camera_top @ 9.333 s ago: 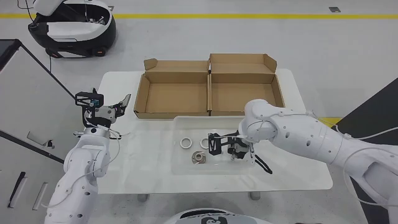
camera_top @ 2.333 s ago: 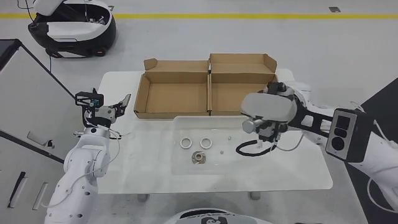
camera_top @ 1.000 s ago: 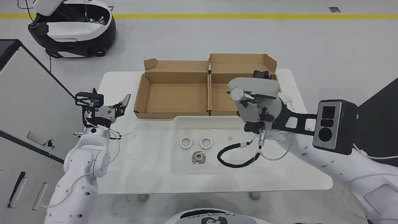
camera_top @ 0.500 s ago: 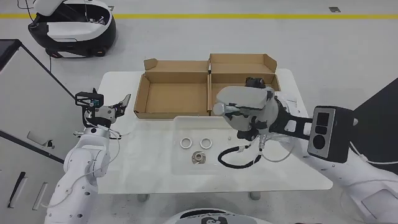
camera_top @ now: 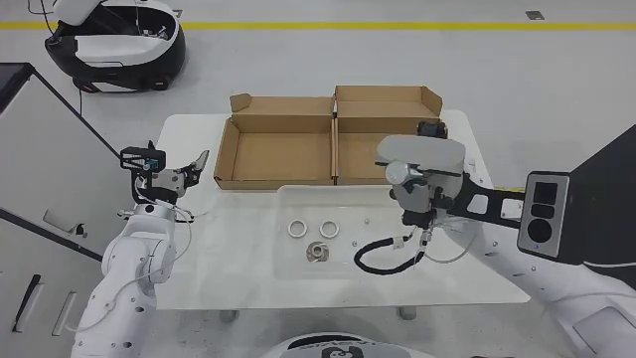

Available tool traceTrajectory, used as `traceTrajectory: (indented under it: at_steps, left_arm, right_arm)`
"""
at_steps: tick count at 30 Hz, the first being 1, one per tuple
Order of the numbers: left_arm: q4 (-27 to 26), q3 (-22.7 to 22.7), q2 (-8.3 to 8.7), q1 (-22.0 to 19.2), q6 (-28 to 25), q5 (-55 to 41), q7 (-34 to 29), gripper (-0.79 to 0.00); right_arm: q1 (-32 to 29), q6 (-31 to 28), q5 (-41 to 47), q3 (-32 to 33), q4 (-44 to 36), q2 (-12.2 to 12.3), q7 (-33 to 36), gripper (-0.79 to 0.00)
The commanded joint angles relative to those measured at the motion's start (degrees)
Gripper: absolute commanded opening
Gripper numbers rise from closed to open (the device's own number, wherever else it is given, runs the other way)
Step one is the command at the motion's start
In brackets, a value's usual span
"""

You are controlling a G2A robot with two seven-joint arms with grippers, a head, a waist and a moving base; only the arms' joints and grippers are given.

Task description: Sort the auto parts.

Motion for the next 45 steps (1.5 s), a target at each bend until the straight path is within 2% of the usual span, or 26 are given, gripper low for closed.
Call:
traceTrajectory:
  at_steps: [1,19,25,32,36,40,45]
  left_arm:
    - [0.00,0.00,0.00,0.00,0.00,0.00,0.00,0.000]
    - [0.00,0.00,0.00,0.00,0.00,0.00,0.00,0.000]
    - [0.00,0.00,0.00,0.00,0.00,0.00,0.00,0.000]
    - [0.00,0.00,0.00,0.00,0.00,0.00,0.00,0.000]
    - [0.00,0.00,0.00,0.00,0.00,0.00,0.00,0.000]
    - [0.00,0.00,0.00,0.00,0.00,0.00,0.00,0.000]
    - [0.00,0.00,0.00,0.00,0.00,0.00,0.00,0.000]
  right_arm:
    - [0.00,0.00,0.00,0.00,0.00,0.00,0.00,-0.785]
    - [0.00,0.00,0.00,0.00,0.00,0.00,0.00,-0.785]
    - [-2.13,-0.80,-0.19,4.61,3.47,0.51,6.69,-0.785]
    - [-3.45,-10.62,-1.45,13.87,11.48,2.16,13.69,-0.785]
    - [-2.39,-15.80,-1.85,16.80,16.14,2.49,15.90,-0.785]
    - [1.00,-19.74,-1.43,16.22,22.68,1.88,16.77,-0.785]
    - [8.40,-21.84,-2.43,12.51,30.54,-0.09,15.36,-0.785]
